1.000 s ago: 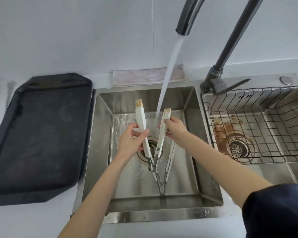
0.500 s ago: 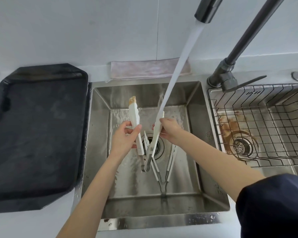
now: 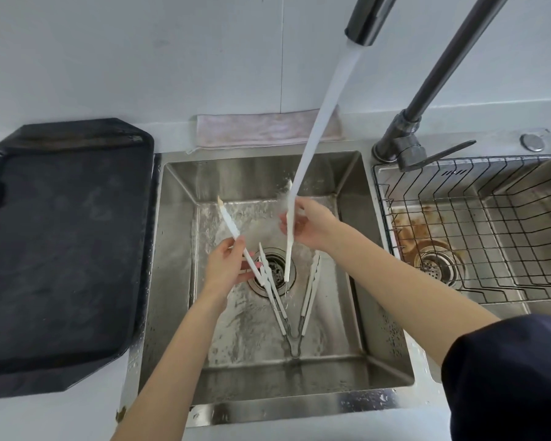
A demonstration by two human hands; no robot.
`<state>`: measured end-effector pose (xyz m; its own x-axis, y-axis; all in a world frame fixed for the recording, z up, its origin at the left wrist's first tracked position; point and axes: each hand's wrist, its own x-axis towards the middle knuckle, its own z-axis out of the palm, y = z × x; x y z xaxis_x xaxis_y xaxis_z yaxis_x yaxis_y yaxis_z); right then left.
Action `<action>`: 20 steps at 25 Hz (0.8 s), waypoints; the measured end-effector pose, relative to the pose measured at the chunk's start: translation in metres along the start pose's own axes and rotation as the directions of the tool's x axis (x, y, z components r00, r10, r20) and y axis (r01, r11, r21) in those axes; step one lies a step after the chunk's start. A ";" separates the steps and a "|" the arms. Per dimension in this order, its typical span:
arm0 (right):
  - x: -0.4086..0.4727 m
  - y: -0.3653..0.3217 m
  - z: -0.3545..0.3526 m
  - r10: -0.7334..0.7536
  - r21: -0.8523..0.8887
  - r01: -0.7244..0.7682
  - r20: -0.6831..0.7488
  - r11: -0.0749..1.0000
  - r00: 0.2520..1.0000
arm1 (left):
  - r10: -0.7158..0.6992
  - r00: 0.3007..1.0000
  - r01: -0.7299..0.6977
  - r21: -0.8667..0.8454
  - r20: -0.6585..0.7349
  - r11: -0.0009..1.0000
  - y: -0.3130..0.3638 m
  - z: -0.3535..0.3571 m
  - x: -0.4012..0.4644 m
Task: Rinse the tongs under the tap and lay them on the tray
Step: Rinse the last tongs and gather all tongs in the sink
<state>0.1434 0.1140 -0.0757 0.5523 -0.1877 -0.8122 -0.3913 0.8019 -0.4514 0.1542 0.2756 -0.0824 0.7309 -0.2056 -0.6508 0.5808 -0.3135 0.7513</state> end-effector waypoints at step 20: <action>-0.039 -0.005 -0.011 -0.265 -0.439 0.235 -0.006 0.867 0.964 | -0.177 0.939 0.200 -0.048 0.295 0.979 0.008 0.051 0.019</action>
<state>0.1155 0.1106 -0.0456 0.6320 -0.3963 -0.6659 -0.5326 0.4021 -0.7448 0.1542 0.2217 -0.0946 0.4778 -0.4106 -0.7766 0.7317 -0.3032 0.6105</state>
